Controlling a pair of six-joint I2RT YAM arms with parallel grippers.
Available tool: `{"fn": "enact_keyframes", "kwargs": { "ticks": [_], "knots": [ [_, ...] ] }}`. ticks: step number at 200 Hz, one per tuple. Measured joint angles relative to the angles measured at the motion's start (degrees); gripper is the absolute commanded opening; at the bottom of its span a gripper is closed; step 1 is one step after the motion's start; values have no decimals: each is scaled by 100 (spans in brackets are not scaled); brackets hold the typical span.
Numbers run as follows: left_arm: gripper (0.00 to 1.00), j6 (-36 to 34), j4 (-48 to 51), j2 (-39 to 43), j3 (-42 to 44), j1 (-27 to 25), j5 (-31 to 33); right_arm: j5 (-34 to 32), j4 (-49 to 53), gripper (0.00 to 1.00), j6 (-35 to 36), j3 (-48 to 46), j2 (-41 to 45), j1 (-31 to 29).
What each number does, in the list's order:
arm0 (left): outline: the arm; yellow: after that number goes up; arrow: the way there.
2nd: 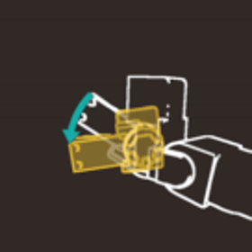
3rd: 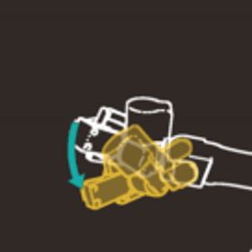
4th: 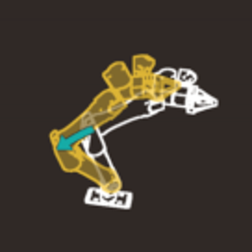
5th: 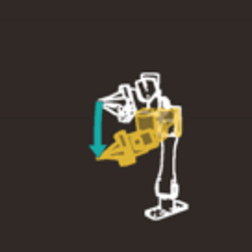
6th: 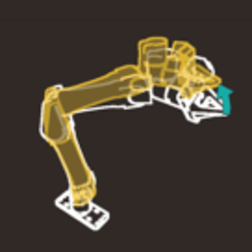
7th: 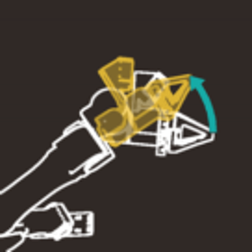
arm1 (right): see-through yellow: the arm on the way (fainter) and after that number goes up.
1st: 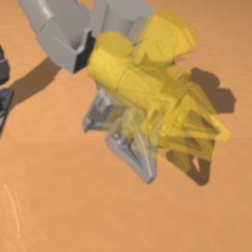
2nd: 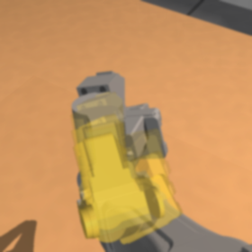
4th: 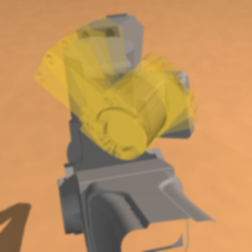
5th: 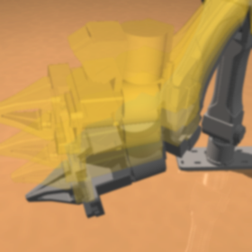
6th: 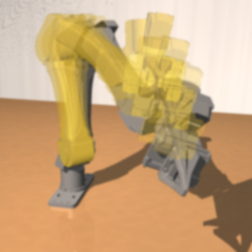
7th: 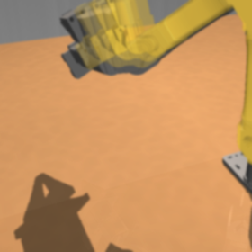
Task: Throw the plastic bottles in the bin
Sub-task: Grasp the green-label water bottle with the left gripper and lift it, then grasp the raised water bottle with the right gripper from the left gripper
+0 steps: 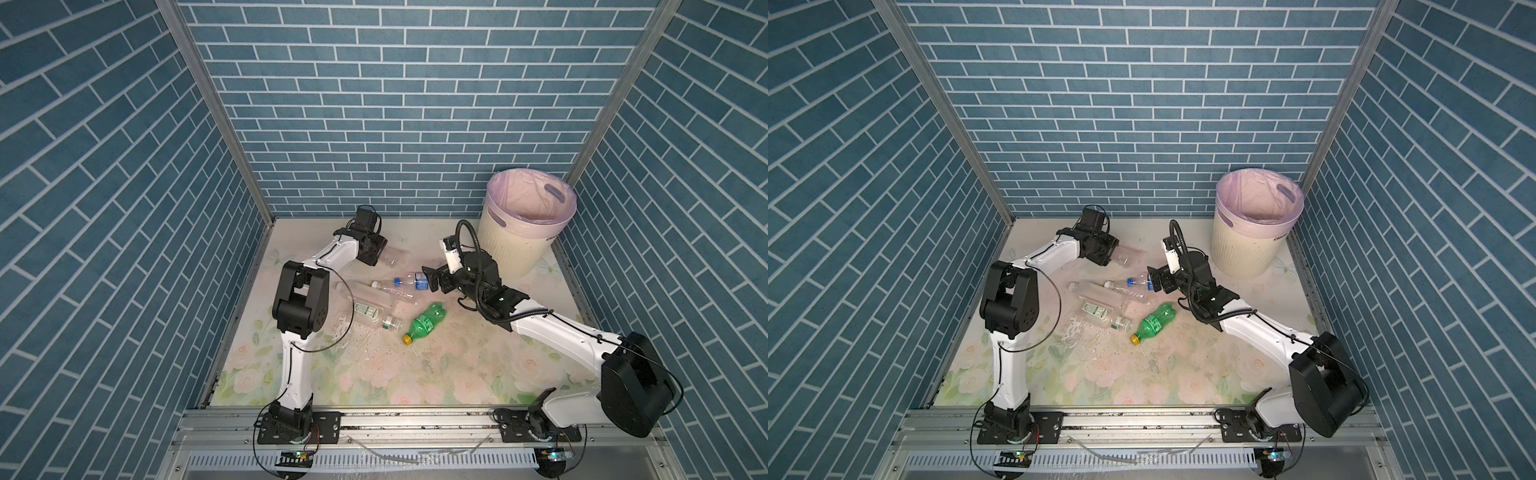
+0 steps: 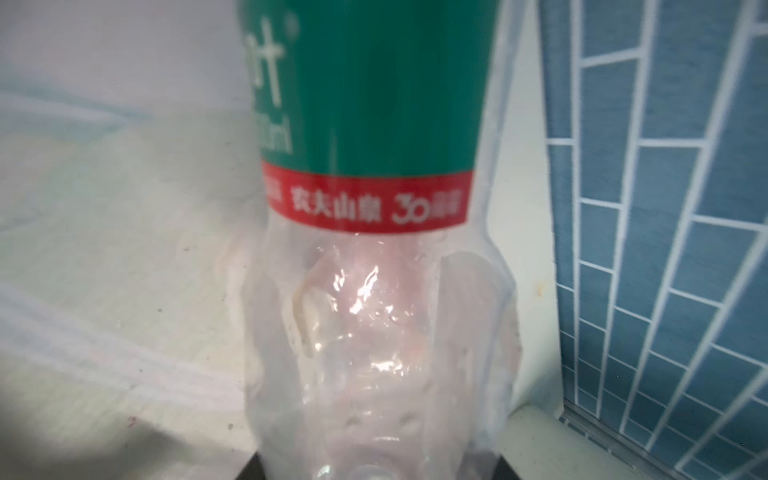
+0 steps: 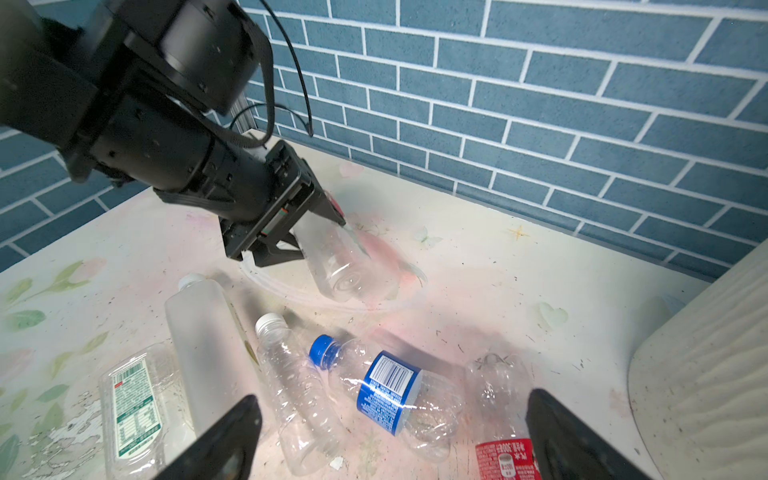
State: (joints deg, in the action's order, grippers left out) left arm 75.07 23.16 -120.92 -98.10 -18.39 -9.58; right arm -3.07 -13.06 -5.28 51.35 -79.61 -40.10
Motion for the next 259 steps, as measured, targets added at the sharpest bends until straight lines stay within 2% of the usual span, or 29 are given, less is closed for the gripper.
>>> {"fn": "enact_keyframes", "kwargs": {
  "ticks": [51,90,114,167,197,259],
  "knots": [
    [52,-636,-796,527,345,7,-621,114,173,99,-55,48,0,0],
    [52,-1008,-1272,590,603,-22,-1231,334,739,99,-435,457,9,37],
    [52,-1381,-1410,975,841,-74,-1510,505,946,99,-710,817,28,76],
    [53,-1937,-2100,2151,1397,-291,-2028,796,798,99,-1261,1207,-225,212],
    [53,-2323,-2120,2385,1458,-420,-2159,1036,610,99,-1563,1257,-483,260],
    [53,-2448,-2326,2583,1991,-450,-2312,1268,59,98,-1939,1296,-542,262]
  ]
}}
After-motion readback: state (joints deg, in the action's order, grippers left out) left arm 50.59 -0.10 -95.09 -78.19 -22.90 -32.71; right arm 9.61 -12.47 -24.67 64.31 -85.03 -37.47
